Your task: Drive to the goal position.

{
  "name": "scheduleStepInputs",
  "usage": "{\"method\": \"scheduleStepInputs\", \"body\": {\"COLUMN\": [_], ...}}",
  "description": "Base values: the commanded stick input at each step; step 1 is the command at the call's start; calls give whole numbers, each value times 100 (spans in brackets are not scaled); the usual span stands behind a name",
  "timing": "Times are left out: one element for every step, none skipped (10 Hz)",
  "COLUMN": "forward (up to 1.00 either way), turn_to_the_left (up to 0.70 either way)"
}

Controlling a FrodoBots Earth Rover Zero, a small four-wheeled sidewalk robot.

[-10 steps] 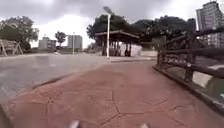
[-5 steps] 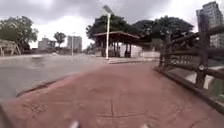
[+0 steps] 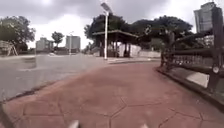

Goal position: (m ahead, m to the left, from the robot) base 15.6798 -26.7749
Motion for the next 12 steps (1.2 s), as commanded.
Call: {"method": "scheduleStepInputs", "body": {"forward": [70,70,70,70,70,70,70,70,70,70,70,70], "turn_to_the_left": [0,0,-1,-4,-6,-35,-34,-20,0,0,0,-4]}}
